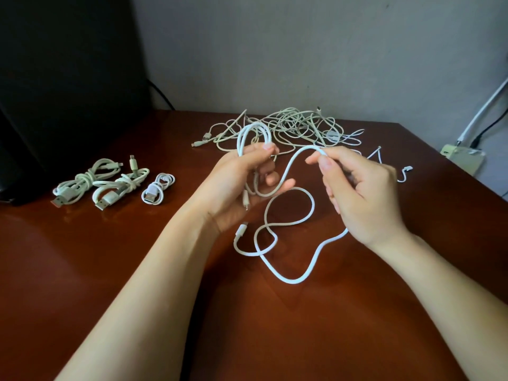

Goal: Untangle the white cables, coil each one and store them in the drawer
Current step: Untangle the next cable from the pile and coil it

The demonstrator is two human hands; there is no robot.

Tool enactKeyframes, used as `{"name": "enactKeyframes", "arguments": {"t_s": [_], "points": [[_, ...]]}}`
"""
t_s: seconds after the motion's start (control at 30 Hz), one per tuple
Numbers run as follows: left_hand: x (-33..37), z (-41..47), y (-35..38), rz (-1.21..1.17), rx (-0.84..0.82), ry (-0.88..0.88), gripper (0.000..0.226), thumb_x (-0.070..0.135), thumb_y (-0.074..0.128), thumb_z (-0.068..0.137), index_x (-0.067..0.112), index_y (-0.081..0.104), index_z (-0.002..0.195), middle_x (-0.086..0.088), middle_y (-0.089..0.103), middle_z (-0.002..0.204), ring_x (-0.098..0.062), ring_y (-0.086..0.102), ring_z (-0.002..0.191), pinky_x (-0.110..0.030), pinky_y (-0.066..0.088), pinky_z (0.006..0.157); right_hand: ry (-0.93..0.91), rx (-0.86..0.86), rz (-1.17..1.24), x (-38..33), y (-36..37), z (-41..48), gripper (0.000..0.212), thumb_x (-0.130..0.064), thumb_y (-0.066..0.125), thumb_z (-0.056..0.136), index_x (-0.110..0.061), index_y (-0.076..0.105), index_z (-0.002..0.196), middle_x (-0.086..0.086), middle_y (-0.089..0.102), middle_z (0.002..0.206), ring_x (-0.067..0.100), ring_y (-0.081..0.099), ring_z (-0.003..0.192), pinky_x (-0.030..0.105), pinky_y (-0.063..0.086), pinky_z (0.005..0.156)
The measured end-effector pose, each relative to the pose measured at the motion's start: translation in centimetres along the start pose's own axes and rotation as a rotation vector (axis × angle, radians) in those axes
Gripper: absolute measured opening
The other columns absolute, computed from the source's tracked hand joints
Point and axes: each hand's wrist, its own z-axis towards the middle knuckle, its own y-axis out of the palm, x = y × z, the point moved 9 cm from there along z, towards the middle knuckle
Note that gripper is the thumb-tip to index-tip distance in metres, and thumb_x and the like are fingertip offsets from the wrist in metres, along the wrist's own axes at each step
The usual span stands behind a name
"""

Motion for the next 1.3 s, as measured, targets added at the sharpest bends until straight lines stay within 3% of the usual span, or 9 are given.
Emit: {"name": "enactKeyframes", "arguments": {"t_s": [0.17,0.37,0.43,0.53,0.7,0.9,1.03,1.17,1.3], "points": [[0.0,-0.1,0.9,0.016,-0.088,-0.014,0.008,0.007,0.049,0.089,0.008,0.056,0.086,-0.003,0.046,0.066,-0.013,0.054,0.061,-0.044,0.058,0.08,0.053,0.041,-0.019,0.9,-0.6,0.2,0.029,-0.031,0.045,0.096,-0.017,0.07,0.095,-0.031,0.053,0.06,0.011,0.042,0.044,0.031,0.037,0.048],[0.1,0.0,0.1,0.017,0.001,0.012,0.016,0.009,0.046,0.096,0.012,0.056,0.083,-0.006,0.062,0.08,-0.017,0.061,0.071,-0.034,0.06,0.066,0.0,0.027,-0.006,0.2,-0.5,0.1,0.029,-0.028,0.047,0.096,-0.012,0.071,0.096,-0.033,0.053,0.063,0.002,0.045,0.047,0.022,0.036,0.052],[0.1,0.1,-0.6,0.08,0.075,0.026,0.018,0.012,0.044,0.1,0.014,0.054,0.085,-0.006,0.063,0.077,-0.016,0.063,0.063,-0.029,0.059,0.057,-0.065,-0.008,-0.015,-0.8,-0.2,0.0,0.027,-0.023,0.049,0.096,-0.009,0.072,0.095,-0.039,0.051,0.065,-0.004,0.049,0.051,0.012,0.035,0.056],[0.3,0.1,-1.4,0.398,0.173,0.099,0.018,0.016,0.044,0.102,0.016,0.054,0.086,-0.003,0.057,0.065,-0.011,0.053,0.047,-0.021,0.049,0.041,-0.181,-0.087,-0.014,-2.7,0.5,-0.3,0.022,-0.012,0.052,0.093,-0.003,0.072,0.094,-0.041,0.047,0.069,-0.018,0.05,0.066,0.001,0.033,0.065],[-0.6,-0.1,0.3,0.59,0.017,0.074,0.02,0.015,0.044,0.101,0.017,0.056,0.085,0.001,0.054,0.058,-0.01,0.041,0.041,-0.011,0.026,0.036,-0.291,-0.109,-0.007,-4.3,0.7,-0.5,0.022,-0.006,0.05,0.092,0.002,0.07,0.098,-0.033,0.044,0.083,-0.023,0.048,0.076,-0.001,0.034,0.074],[-3.2,-0.9,2.9,0.416,-0.264,-0.143,0.049,0.022,0.036,0.103,0.028,0.067,0.066,-0.001,0.042,0.053,-0.007,0.031,0.039,-0.009,0.013,0.036,-0.19,0.014,-0.03,-3.0,-0.3,-0.2,0.025,-0.013,0.047,0.097,-0.003,0.07,0.096,-0.033,0.045,0.074,-0.014,0.049,0.061,0.005,0.036,0.065],[-4.1,-1.1,3.4,0.267,-0.298,-0.265,0.036,0.031,0.028,0.102,0.013,0.055,0.087,-0.001,0.036,0.052,-0.005,0.028,0.036,-0.014,0.009,0.032,-0.115,0.047,-0.018,-2.2,-0.5,0.0,0.029,-0.02,0.046,0.098,-0.005,0.07,0.093,-0.029,0.046,0.066,-0.008,0.05,0.053,0.007,0.035,0.059],[-4.6,-1.3,3.7,0.112,-0.338,-0.345,0.027,0.03,0.032,0.096,0.009,0.048,0.095,-0.005,0.035,0.058,-0.008,0.03,0.038,-0.014,0.012,0.031,-0.059,0.052,-0.013,-1.5,-0.5,0.0,0.03,-0.024,0.046,0.097,-0.008,0.071,0.091,-0.027,0.047,0.061,-0.004,0.05,0.051,0.01,0.036,0.058],[-4.2,-1.4,4.1,0.022,-0.381,-0.35,0.041,0.049,0.048,0.081,0.01,0.05,0.094,-0.007,0.037,0.061,-0.01,0.033,0.04,-0.017,0.011,0.035,-0.019,0.046,-0.013,-0.8,-0.6,0.1,0.028,-0.026,0.047,0.097,-0.012,0.07,0.091,-0.014,0.05,0.056,0.001,0.048,0.048,0.014,0.037,0.058]]}}
